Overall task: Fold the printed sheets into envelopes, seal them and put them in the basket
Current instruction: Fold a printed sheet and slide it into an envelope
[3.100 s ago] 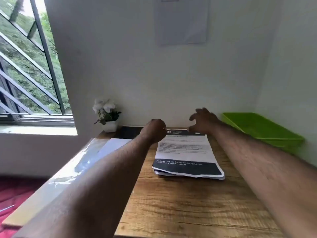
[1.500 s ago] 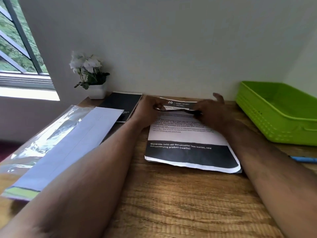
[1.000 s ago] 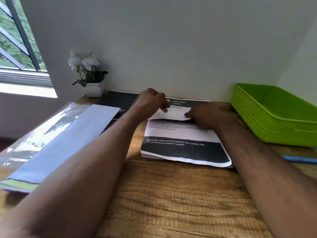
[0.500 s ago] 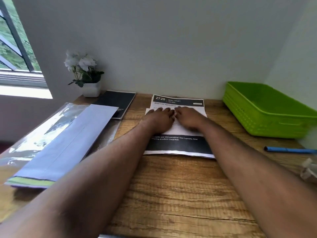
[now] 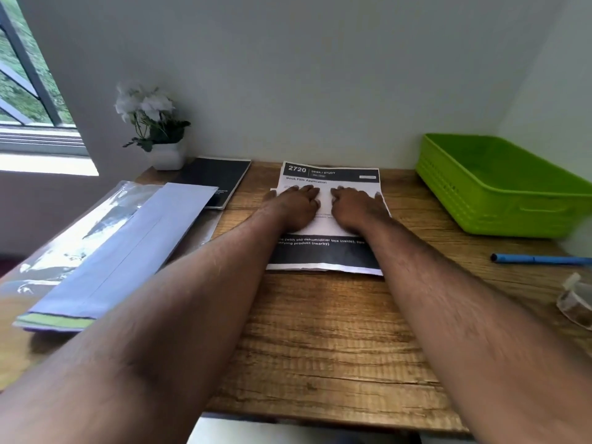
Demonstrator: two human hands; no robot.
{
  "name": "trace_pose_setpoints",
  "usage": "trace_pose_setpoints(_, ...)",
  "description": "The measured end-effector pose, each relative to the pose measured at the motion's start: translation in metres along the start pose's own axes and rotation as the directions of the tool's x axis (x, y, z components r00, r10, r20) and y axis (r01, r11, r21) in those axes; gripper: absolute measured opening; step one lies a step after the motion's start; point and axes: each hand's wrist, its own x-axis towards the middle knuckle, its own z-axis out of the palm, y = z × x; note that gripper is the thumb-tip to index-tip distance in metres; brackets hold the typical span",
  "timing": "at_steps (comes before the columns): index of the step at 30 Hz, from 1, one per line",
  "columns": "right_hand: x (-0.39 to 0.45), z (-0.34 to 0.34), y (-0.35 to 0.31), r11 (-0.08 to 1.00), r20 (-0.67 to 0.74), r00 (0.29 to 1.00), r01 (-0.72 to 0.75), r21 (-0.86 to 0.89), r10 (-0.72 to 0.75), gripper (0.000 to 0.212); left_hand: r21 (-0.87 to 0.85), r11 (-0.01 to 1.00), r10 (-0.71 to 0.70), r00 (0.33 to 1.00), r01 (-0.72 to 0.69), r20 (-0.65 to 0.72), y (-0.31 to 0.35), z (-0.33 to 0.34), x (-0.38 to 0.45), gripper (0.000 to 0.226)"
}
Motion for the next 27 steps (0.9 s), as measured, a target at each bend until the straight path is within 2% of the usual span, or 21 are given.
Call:
trace_pose_setpoints(6,-0.003,-0.011,0.040,0.998,-0.018,0.997,-0.070,-0.010,0.070,0.052,0.006,0.989,-0.145,0.988,0.145,-0.049,-0.011,0.002,-0.003,0.052)
trace_pose_setpoints(10,0.017,0.004,0.071,0.992,-0.098,0.988,-0.122,0.009,0.123,0.062,-0.024,0.965,-0.261,0.959,0.260,-0.110,-0.020,0.004,-0.004,0.054)
trace_pose_setpoints(12,0.021,0.002,0.067,0.990,-0.081,0.987,-0.138,-0.014,0.136,0.048,-0.014,0.961,-0.274,0.953,0.274,-0.129,-0.024,0.004,-0.004,0.055)
trace_pose_setpoints(14,0.026,0.002,0.067,0.993,-0.072,0.991,-0.117,-0.021,0.115,0.040,-0.014,0.964,-0.266,0.955,0.267,-0.128,-0.025,0.003,-0.004,0.054)
trace_pose_setpoints(16,0.027,0.002,0.069,0.995,-0.094,0.993,-0.084,-0.058,0.078,0.050,-0.008,0.964,-0.263,0.955,0.264,-0.135,-0.023,0.001,-0.007,0.051)
trace_pose_setpoints(19,0.013,-0.015,0.062,0.996,-0.226,0.974,-0.033,-0.080,0.014,0.046,-0.009,0.974,-0.225,0.950,0.228,-0.216,-0.021,-0.007,-0.007,0.053)
trace_pose_setpoints(21,0.004,-0.023,0.051,0.996,-0.268,0.960,0.067,-0.050,-0.078,0.043,-0.089,0.975,-0.219,0.937,0.202,-0.271,-0.025,-0.013,-0.006,0.056)
trace_pose_setpoints(23,0.001,-0.024,0.045,0.984,-0.238,0.958,0.175,0.036,-0.161,0.046,-0.184,0.969,-0.215,0.927,0.164,-0.307,-0.029,-0.015,-0.007,0.060)
trace_pose_setpoints(25,0.002,-0.020,0.043,0.968,-0.205,0.948,0.250,0.012,-0.242,0.054,-0.245,0.965,-0.191,0.889,0.092,-0.417,-0.031,-0.016,-0.010,0.066)
trace_pose_setpoints(27,0.003,-0.020,0.042,0.959,-0.205,0.938,0.268,-0.089,-0.281,0.067,-0.310,0.949,-0.153,0.791,-0.049,-0.592,-0.029,-0.021,-0.012,0.055)
